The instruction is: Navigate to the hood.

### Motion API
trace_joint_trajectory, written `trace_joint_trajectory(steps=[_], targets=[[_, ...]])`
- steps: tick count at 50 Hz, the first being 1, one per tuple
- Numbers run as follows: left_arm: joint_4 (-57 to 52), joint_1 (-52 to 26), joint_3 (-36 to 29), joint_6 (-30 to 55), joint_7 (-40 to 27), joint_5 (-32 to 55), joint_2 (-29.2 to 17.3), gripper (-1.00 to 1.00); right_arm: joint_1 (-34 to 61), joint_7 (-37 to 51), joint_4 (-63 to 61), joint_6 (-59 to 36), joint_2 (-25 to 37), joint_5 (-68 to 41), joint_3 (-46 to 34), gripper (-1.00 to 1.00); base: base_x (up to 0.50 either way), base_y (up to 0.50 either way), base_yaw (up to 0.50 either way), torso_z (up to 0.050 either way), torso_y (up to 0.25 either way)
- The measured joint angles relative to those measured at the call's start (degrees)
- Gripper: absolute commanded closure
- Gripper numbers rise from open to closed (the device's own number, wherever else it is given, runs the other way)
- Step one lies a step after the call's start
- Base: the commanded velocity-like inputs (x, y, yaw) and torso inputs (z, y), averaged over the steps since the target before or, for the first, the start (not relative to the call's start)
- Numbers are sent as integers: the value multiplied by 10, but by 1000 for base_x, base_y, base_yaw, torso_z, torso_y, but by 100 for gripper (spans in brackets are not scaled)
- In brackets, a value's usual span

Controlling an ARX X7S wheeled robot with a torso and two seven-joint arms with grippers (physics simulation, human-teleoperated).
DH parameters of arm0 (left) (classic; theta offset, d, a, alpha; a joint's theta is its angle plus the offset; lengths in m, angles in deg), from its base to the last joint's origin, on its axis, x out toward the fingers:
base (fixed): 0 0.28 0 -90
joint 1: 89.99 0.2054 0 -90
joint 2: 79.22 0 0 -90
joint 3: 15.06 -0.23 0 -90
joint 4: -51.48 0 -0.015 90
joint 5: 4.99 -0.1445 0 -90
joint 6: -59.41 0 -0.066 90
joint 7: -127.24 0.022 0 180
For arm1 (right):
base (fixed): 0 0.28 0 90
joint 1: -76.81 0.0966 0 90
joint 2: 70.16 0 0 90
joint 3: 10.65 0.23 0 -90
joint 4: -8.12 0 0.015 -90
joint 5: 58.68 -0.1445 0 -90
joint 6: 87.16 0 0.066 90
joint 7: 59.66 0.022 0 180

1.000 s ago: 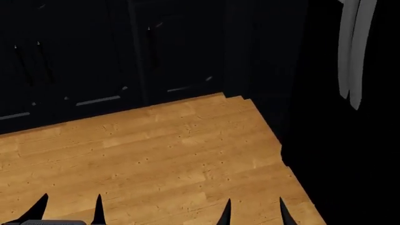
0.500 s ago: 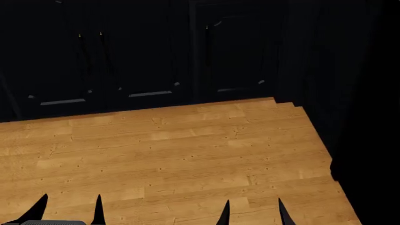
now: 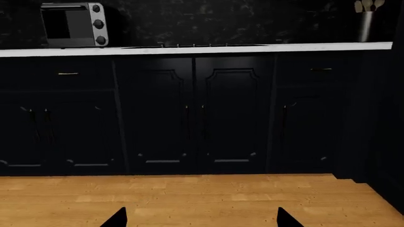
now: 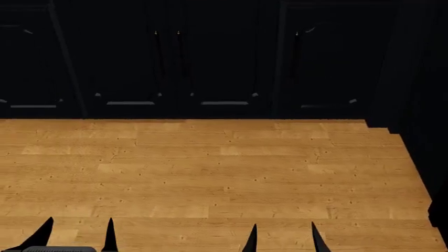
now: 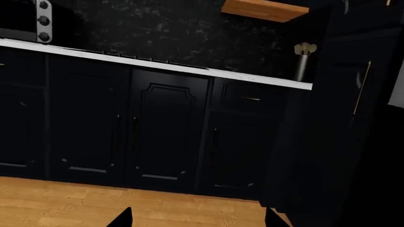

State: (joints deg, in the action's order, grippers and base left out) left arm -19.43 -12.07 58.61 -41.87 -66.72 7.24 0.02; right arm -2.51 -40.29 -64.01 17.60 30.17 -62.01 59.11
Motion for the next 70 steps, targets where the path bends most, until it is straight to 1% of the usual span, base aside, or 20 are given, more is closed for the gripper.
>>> trace_joint_trajectory(steps=[15,24,54,70], targets=[[1,-2,-3,0,-2,3,-2,-100,1,13,2,1,1,10,-6,-100,0,0,0,0,0],[0,-1,-6,0,-4,5,-3,-100,0,13,-1,-2,3,2,-5,-100,5,201,0,0,0],[-4,0,-12,0,-10,10,-8,-100,-3,3,-13,-9,11,-19,-14,-100,6,265,0,0,0],[-2,-1,-16,-2,-12,13,-10,-100,-5,-3,-16,-7,15,-29,-19,-100,8,354,0,0,0]])
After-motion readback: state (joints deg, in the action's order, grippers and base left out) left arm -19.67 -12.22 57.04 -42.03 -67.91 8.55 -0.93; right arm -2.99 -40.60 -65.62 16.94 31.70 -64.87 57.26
